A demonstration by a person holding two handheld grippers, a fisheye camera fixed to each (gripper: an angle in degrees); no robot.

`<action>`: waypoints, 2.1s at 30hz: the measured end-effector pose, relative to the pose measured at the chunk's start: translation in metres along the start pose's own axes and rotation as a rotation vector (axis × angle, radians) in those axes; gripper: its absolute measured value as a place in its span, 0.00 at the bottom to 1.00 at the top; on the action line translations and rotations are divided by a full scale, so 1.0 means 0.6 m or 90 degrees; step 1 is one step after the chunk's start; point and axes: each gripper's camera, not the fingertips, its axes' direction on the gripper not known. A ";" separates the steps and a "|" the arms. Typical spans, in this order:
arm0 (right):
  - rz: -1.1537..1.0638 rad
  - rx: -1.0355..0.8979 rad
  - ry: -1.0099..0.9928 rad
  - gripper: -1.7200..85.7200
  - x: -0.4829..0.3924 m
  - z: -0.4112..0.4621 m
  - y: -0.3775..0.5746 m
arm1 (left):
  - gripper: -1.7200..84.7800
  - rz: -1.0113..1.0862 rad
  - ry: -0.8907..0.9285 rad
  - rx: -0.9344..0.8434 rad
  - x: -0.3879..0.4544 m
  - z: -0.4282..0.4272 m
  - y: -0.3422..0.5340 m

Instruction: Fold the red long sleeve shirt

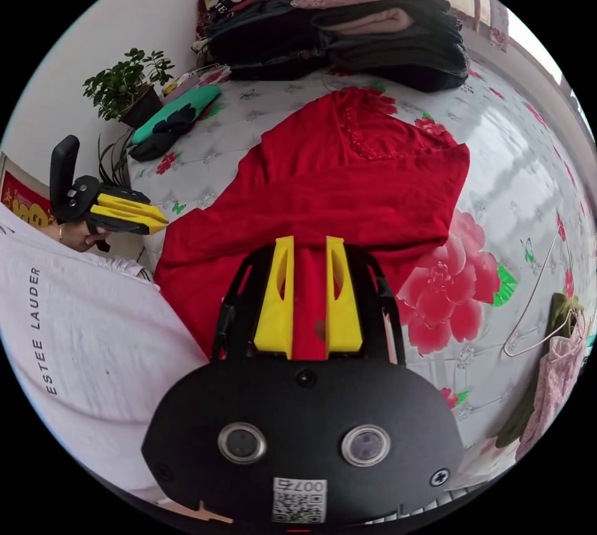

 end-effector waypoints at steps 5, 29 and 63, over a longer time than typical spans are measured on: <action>0.014 -0.056 0.005 0.06 0.000 0.014 0.016 | 0.03 -0.025 0.018 -0.083 -0.025 0.048 -0.004; 0.156 -0.157 0.060 0.03 0.054 -0.090 0.266 | 0.02 0.010 0.024 -0.199 0.031 0.037 0.055; 0.204 0.043 -0.055 0.08 0.238 -0.219 0.115 | 0.11 -0.287 0.137 0.026 -0.117 -0.052 -0.089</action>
